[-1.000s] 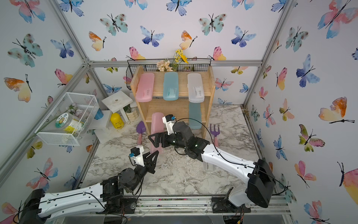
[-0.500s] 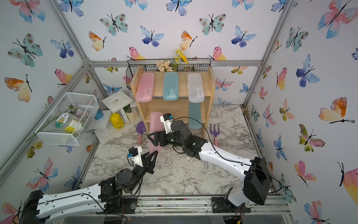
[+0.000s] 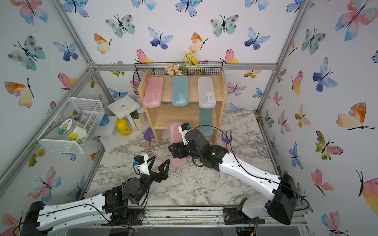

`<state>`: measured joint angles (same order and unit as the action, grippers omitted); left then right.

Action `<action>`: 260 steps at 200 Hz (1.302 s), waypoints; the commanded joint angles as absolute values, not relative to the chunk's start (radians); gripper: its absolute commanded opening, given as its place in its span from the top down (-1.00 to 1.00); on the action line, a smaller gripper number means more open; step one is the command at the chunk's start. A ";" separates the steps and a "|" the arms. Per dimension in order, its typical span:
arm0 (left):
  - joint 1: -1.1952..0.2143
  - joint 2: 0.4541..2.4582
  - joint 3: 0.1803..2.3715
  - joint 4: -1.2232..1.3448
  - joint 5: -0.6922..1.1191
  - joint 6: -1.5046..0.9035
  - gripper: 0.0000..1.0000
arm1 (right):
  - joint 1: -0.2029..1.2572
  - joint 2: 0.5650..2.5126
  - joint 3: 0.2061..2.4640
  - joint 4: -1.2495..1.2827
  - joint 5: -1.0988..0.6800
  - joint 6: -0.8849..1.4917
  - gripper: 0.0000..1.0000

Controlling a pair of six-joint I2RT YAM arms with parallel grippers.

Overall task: Remove the pencil cases from the shelf
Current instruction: Place the pencil case at the center of the board.

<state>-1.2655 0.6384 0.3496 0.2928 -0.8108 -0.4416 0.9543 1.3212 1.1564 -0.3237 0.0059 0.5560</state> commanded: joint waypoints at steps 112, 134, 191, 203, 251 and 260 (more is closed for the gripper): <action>-1.265 0.565 0.366 0.181 -0.913 -0.475 -0.97 | 0.709 1.416 0.836 -0.521 -0.010 0.559 -0.59; -1.264 0.569 0.362 0.180 -0.918 -0.486 -0.97 | 0.698 1.473 0.865 -0.519 -0.013 0.542 -0.59; -1.264 0.566 0.357 0.154 -0.922 -0.503 -0.97 | 0.687 1.576 0.903 -0.493 0.006 0.529 -0.63; -1.264 0.562 0.356 0.152 -0.924 -0.504 -0.97 | 0.686 1.587 0.906 -0.491 0.006 0.529 -0.63; -1.264 0.552 0.352 0.133 -0.931 -0.522 -0.97 | 0.681 1.608 0.908 -0.488 0.021 0.530 -0.70; -1.264 0.551 0.352 0.129 -0.933 -0.525 -0.97 | 0.681 1.609 0.907 -0.485 0.023 0.529 -0.73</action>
